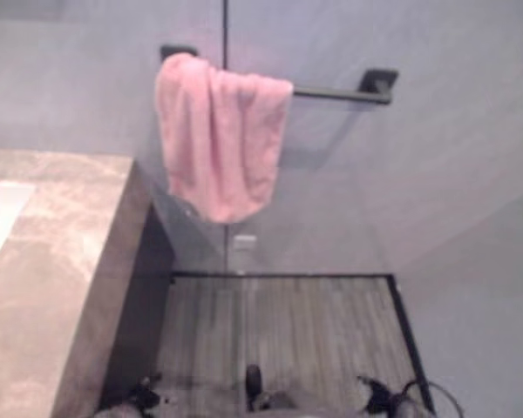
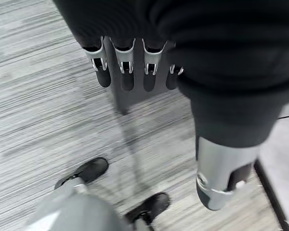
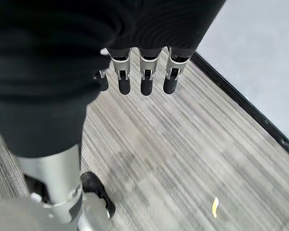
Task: Put brush and paste in cup on sink, flatten towel.
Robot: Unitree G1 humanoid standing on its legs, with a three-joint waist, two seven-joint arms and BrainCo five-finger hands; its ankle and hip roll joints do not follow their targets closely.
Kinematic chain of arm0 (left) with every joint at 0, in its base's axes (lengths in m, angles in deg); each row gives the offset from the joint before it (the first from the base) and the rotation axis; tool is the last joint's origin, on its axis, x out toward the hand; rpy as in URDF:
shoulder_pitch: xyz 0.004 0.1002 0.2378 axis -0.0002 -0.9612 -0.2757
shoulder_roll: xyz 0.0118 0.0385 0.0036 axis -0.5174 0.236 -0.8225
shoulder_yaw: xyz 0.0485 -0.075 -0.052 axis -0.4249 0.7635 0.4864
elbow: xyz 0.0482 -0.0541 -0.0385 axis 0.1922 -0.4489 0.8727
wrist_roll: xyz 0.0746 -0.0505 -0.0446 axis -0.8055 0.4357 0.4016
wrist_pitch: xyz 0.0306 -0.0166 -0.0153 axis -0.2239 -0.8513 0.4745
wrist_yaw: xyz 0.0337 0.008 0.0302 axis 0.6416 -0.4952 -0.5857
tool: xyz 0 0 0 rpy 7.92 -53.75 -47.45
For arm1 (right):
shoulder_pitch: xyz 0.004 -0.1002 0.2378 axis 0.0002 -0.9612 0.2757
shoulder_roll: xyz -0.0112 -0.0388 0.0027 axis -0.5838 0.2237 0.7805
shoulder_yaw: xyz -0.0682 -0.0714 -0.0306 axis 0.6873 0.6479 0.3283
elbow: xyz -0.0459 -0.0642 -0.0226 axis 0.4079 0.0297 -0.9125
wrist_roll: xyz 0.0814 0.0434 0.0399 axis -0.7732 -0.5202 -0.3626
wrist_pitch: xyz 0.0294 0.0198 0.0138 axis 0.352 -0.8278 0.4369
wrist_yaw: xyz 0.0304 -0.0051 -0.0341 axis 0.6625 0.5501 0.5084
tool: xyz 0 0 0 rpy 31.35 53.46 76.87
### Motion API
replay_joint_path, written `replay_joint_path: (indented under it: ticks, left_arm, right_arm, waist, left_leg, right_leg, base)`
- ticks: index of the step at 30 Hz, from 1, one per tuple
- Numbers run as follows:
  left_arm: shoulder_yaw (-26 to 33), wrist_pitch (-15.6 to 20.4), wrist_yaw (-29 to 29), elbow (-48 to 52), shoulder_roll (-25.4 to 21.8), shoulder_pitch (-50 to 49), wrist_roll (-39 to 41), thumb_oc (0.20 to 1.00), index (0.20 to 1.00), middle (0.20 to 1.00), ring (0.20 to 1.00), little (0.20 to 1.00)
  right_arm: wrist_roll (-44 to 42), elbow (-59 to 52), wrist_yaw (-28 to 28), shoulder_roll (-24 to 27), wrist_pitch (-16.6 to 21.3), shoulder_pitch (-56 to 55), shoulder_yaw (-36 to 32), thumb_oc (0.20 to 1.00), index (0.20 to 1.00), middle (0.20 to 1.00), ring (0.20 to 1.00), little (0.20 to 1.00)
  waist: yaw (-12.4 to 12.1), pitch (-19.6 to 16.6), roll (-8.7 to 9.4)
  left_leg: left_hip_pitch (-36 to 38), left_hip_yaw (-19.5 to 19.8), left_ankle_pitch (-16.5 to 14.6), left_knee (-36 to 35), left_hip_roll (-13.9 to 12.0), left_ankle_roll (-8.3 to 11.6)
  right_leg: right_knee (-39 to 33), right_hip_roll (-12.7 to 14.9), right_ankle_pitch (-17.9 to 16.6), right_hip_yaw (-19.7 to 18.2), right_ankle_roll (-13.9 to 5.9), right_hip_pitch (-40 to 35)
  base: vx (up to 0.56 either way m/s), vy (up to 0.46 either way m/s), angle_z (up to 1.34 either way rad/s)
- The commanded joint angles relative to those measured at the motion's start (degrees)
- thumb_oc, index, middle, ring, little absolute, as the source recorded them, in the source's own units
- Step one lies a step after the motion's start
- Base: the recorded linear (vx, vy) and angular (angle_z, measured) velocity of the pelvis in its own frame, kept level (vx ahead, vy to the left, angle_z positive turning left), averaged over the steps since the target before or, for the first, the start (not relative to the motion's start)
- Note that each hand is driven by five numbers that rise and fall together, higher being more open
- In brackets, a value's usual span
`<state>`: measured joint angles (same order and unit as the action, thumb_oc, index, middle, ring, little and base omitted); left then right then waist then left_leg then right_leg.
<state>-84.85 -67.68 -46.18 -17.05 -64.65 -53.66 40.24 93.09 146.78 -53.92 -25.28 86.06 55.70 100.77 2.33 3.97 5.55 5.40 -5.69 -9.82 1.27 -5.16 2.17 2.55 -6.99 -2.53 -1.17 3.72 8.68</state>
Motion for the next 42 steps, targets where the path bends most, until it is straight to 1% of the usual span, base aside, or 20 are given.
replay_joint_path:
  ticks: [1, 4, 9, 20, 22, 23, 25, 26, 27, 28, 29, 30, 31, 32, 33, 34, 35, 36, 38, 42]
  left_arm:
    - [-0.01, 1.41, -1.03, 0.25, -1.33, 3.22, -1.75, 1.000, 1.000, 1.000, 1.000, 1.000]
    - [0.15, 1.24, -1.10, -0.06, -1.32, 2.83, -2.17, 1.000, 1.000, 1.000, 1.000, 1.000]
    - [-0.74, 0.97, -0.91, -0.41, -0.21, 2.89, -2.67, 1.000, 1.000, 1.000, 1.000, 1.000]
    - [-2.51, 1.09, -1.08, 1.43, 1.04, 5.57, -3.91, 1.000, 1.000, 1.000, 1.000, 1.000]
    - [-2.42, 1.17, -1.14, 1.80, 0.76, 6.14, -3.80, 1.000, 1.000, 1.000, 1.000, 1.000]
    - [-2.78, 1.28, -1.02, 2.20, 0.52, 6.60, -3.98, 1.000, 1.000, 1.000, 1.000, 1.000]
    - [-3.18, 1.39, -0.86, 3.22, -0.69, 7.34, -4.01, 1.000, 1.000, 1.000, 1.000, 1.000]
    - [-3.14, 1.44, -0.79, 3.47, -1.17, 7.97, -3.70, 1.000, 1.000, 1.000, 1.000, 1.000]
    - [-3.13, 1.44, -0.79, 3.47, -1.16, 7.97, -3.70, 1.000, 1.000, 1.000, 1.000, 1.000]
    - [-2.38, 1.55, -0.89, 3.63, -2.15, 9.21, -2.27, 1.000, 1.000, 1.000, 1.000, 1.000]
    - [-2.41, 1.55, -0.89, 3.61, -2.13, 9.23, -2.25, 1.000, 1.000, 1.000, 1.000, 1.000]
    - [-2.02, 1.44, -0.93, 3.26, -2.45, 9.14, -2.07, 1.000, 1.000, 1.000, 1.000, 1.000]
    - [-1.77, 1.51, -1.20, 2.77, -2.63, 9.00, -2.24, 1.000, 1.000, 1.000, 1.000, 1.000]
    - [-1.91, 1.55, -1.40, 2.64, -2.78, 8.96, -2.23, 1.000, 1.000, 1.000, 1.000, 1.000]
    - [-2.45, 1.57, -1.56, 2.72, -3.06, 9.20, -2.51, 1.000, 1.000, 1.000, 1.000, 1.000]
    - [-2.40, 1.60, -1.76, 2.59, -3.52, 9.32, -2.59, 1.000, 1.000, 1.000, 1.000, 1.000]
    - [-1.80, 1.61, -1.85, 2.09, -4.36, 8.55, -2.17, 1.000, 1.000, 1.000, 1.000, 1.000]
    - [-1.73, 1.62, -1.85, 2.09, -4.40, 8.52, -2.18, 1.000, 1.000, 1.000, 1.000, 1.000]
    - [-0.76, 1.53, -1.52, 1.25, -5.39, 7.67, -1.83, 1.000, 1.000, 1.000, 1.000, 1.000]
    - [1.34, 2.24, -2.14, 2.37, -8.02, 6.18, -1.00, 1.000, 1.000, 1.000, 1.000, 1.000]
  right_arm:
    - [2.54, 0.45, -0.32, -0.60, 0.46, -1.68, 2.37, 1.000, 1.000, 1.000, 1.000, 1.000]
    - [2.47, 1.03, -0.06, -1.09, 0.59, -1.55, 2.66, 1.000, 1.000, 1.000, 1.000, 1.000]
    - [2.10, 3.60, -0.64, -1.71, -0.06, -0.41, 1.98, 1.000, 1.000, 1.000, 1.000, 1.000]
    - [7.46, 8.44, -2.30, 1.05, -1.08, -0.72, 1.20, 1.000, 1.000, 1.000, 1.000, 1.000]
    - [9.33, 9.05, -2.48, 1.68, -1.05, -1.38, 1.59, 1.000, 1.000, 1.000, 1.000, 1.000]
    - [11.18, 10.00, -2.96, 2.50, -1.35, -2.33, 1.75, 1.000, 1.000, 1.000, 1.000, 1.000]
    - [12.81, 11.70, -2.66, 3.44, -1.87, -4.74, 0.41, 1.000, 1.000, 1.000, 1.000, 1.000]
    - [12.76, 12.41, -2.76, 4.01, -2.15, -5.41, -0.27, 1.000, 1.000, 1.000, 1.000, 1.000]
    - [12.76, 12.41, -2.76, 4.01, -2.15, -5.41, -0.27, 1.000, 1.000, 1.000, 1.000, 1.000]
    - [13.54, 14.00, -2.24, 4.67, -2.94, -7.23, -1.03, 1.000, 1.000, 1.000, 1.000, 1.000]
    - [13.53, 14.00, -2.25, 4.68, -2.93, -7.25, -1.06, 1.000, 1.000, 1.000, 1.000, 1.000]
    - [12.93, 13.69, -2.07, 4.64, -2.85, -8.21, -2.10, 1.000, 1.000, 1.000, 1.000, 1.000]
    - [12.02, 13.27, -2.30, 4.46, -2.85, -9.51, -2.90, 1.000, 1.000, 1.000, 1.000, 1.000]
    - [11.44, 12.74, -2.31, 4.00, -2.63, -10.57, -3.42, 1.000, 1.000, 1.000, 1.000, 1.000]
    - [11.06, 11.39, -2.10, 3.25, -2.20, -11.25, -3.16, 1.000, 1.000, 1.000, 1.000, 1.000]
    - [10.84, 10.22, -2.03, 3.13, -1.97, -10.96, -2.54, 1.000, 1.000, 1.000, 1.000, 1.000]
    - [10.90, 6.55, -1.40, 2.93, -1.38, -10.07, -0.69, 1.000, 1.000, 1.000, 1.000, 1.000]
    - [10.86, 6.47, -1.33, 2.96, -1.42, -10.04, -0.62, 1.000, 1.000, 1.000, 1.000, 1.000]
    - [9.04, 1.19, -0.22, 2.73, -0.57, -8.01, 0.01, 1.000, 1.000, 1.000, 1.000, 1.000]
    - [7.19, -7.43, 1.00, 3.30, 1.03, -6.97, 1.67, 1.000, 1.000, 1.000, 1.000, 1.000]
  waist:
    - [1.11, 0.30, -0.06]
    - [0.92, 0.44, -0.38]
    - [1.20, 0.11, -1.29]
    - [2.70, -0.42, -1.68]
    - [3.06, 0.05, -1.41]
    - [3.30, 0.44, -1.04]
    - [2.65, 2.42, 0.08]
    - [2.41, 3.82, -0.54]
    - [2.47, 3.81, -0.60]
    - [3.35, 6.76, -0.15]
    - [3.47, 6.77, 0.04]
    - [4.07, 6.90, 0.23]
    - [4.83, 6.69, 0.69]
    - [5.52, 6.83, 0.39]
    - [6.56, 6.88, -0.10]
    - [6.28, 6.89, -0.41]
    - [5.80, 6.48, -0.37]
    - [5.83, 6.47, -0.33]
    - [5.19, 5.76, 0.10]
    - [3.22, 3.91, 0.66]
  left_leg:
    - [0.26, 0.44, -0.41, 3.63, 3.63, -2.93]
    - [0.92, 0.25, -0.26, 2.45, 3.86, -3.01]
    - [2.49, -0.07, 0.95, -0.49, 3.20, -2.63]
    - [2.86, -1.13, 4.65, 2.48, 1.47, -0.39]
    - [1.04, -1.36, 7.41, 7.00, 0.79, 0.75]
    - [-1.13, -1.55, 10.90, 11.55, 0.23, 1.41]
    - [-10.30, 0.05, 13.62, 27.25, -0.68, 0.72]
    - [-14.77, 2.22, 12.84, 35.24, -0.64, 0.11]
    - [-14.88, 2.30, 12.78, 35.37, -0.68, 0.12]
    - [-20.44, 1.89, 7.07, 32.59, 0.74, -1.45]
    - [-20.06, 1.86, 7.31, 31.95, 1.08, -1.55]
    - [-20.96, 0.66, 5.58, 27.93, 0.70, -1.46]
    - [-20.42, -0.11, 5.14, 20.34, 1.36, -1.60]
    - [-20.05, -0.52, 7.16, 11.11, 1.66, -1.10]
    - [-19.99, 0.20, 11.16, 1.81, 2.22, -0.33]
    - [-19.51, 2.36, 12.25, -0.80, 2.36, -0.45]
    - [-19.38, 5.23, 11.57, 3.01, 3.23, -0.76]
    - [-19.65, 5.19, 11.27, 3.58, 3.26, -0.80]
    - [-20.06, 5.91, 8.55, 7.87, 4.57, -0.98]
    - [-17.72, 1.66, 6.48, 5.60, 4.36, -2.83]
  right_leg:
    - [0.61, 3.55, 5.01, -2.20, -6.35, 2.87]
    - [0.89, 3.54, 5.03, -2.44, -6.38, 3.16]
    - [4.18, 2.84, 7.33, -2.15, -5.78, 4.49]
    - [7.53, 1.35, 11.88, -1.42, -3.81, 3.82]
    - [7.48, 0.93, 12.49, -1.50, -2.56, 2.73]
    - [6.57, 0.64, 12.66, -2.12, -1.49, 1.30]
    - [4.18, 0.53, 11.83, -2.27, 0.52, -1.03]
    - [3.68, -0.36, 11.58, -1.90, 1.14, -1.51]
    - [3.68, -0.40, 11.59, -1.82, 1.15, -1.49]
    - [3.59, 1.47, 11.40, -0.99, 0.52, -2.32]
    - [3.46, 1.79, 11.44, -0.92, 0.42, -2.51]
    - [3.19, 2.48, 11.32, -0.34, -0.03, -2.70]
    - [2.74, 3.97, 11.51, 0.60, -0.74, -2.93]
    - [2.39, 4.69, 11.49, 1.61, -1.17, -3.15]
    - [3.03, 5.54, 12.13, 2.91, -1.58, -2.99]
    - [3.80, 5.95, 12.25, 3.01, -1.87, -3.11]
    - [5.29, 6.50, 13.13, 0.95, -2.50, -3.67]
    - [5.30, 6.53, 13.14, 0.90, -2.55, -3.65]
    - [5.06, 7.02, 12.60, -1.56, -3.58, -3.81]
    - [0.01, 8.58, 9.31, -5.00, -6.40, -4.23]
  base:
    - [0.04, -0.002, -0.15]
    - [0.04, -0.006, -0.04]
    - [0.07, -0.056, -0.05]
    - [0.12, -0.098, 0.06]
    - [0.14, -0.153, -0.04]
    - [0.11, -0.207, 0.08]
    - [0.01, -0.221, 0.28]
    - [-0.03, -0.121, 0.26]
    - [0.00, -0.051, 0.04]
    - [0.00, 0.000, 0.00]
    - [0.05, 0.002, 0.12]
    - [0.09, 0.055, 0.44]
    - [0.11, 0.110, 0.48]
    - [0.15, 0.178, 0.46]
    - [0.19, 0.227, 0.60]
    - [0.38, 0.391, 0.87]
    - [0.31, 0.310, 0.64]
    - [0.31, 0.356, -0.25]
    - [0.23, 0.291, -0.92]
    - [0.20, 0.246, -0.86]
